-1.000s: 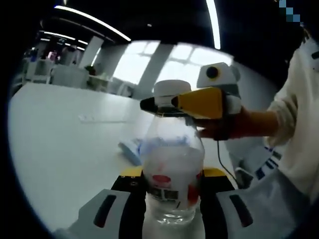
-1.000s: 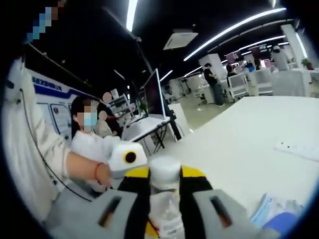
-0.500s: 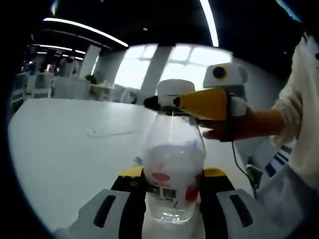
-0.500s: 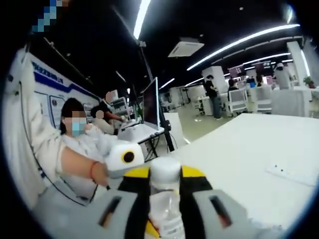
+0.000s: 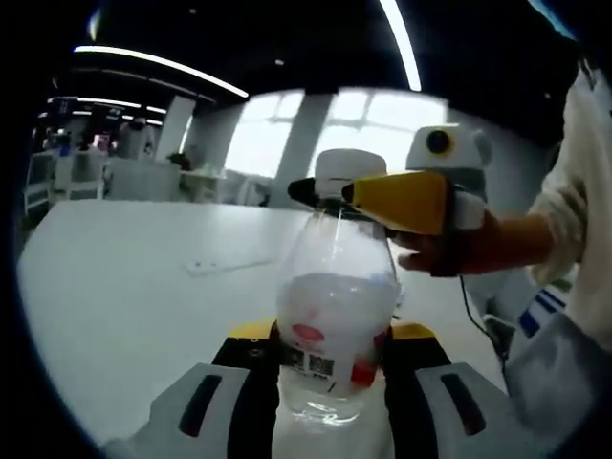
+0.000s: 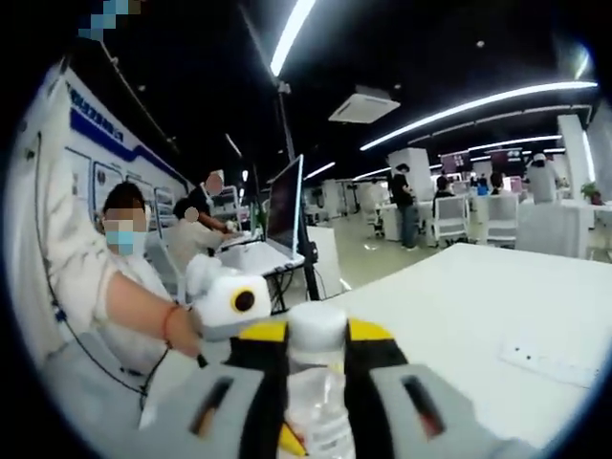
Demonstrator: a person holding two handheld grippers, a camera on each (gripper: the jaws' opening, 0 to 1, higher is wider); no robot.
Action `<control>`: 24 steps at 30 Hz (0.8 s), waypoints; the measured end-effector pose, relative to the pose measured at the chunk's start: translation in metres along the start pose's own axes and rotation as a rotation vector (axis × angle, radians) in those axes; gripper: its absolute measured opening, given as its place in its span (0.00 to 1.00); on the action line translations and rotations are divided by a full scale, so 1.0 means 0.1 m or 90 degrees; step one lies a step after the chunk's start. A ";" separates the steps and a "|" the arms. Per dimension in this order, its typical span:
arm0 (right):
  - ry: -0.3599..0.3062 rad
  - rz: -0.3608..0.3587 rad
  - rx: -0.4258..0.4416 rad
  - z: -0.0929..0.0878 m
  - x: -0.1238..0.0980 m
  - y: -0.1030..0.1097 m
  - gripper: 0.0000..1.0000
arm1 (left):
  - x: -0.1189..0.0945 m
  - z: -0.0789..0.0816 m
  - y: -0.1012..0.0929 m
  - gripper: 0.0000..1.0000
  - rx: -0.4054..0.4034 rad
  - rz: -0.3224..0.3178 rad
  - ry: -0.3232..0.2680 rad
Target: Arrange the tabletop items into an orderly group along one side of the table until the central work area is clear of visible clutter.
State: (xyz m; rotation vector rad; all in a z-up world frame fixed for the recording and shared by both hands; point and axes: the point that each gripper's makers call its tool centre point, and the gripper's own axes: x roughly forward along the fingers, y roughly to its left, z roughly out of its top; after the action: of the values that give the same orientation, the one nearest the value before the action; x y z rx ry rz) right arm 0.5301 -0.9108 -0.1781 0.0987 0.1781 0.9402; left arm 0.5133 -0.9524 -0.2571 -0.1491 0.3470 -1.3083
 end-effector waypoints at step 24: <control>-0.004 -0.007 -0.001 -0.11 0.04 -0.06 0.17 | -0.07 -0.14 0.07 0.65 0.001 0.031 0.005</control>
State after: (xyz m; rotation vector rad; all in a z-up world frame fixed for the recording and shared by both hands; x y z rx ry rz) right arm 0.5349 -0.9108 -0.1901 0.0995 0.1715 0.9286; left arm 0.5137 -0.9427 -0.2717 -0.1335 0.3547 -1.2606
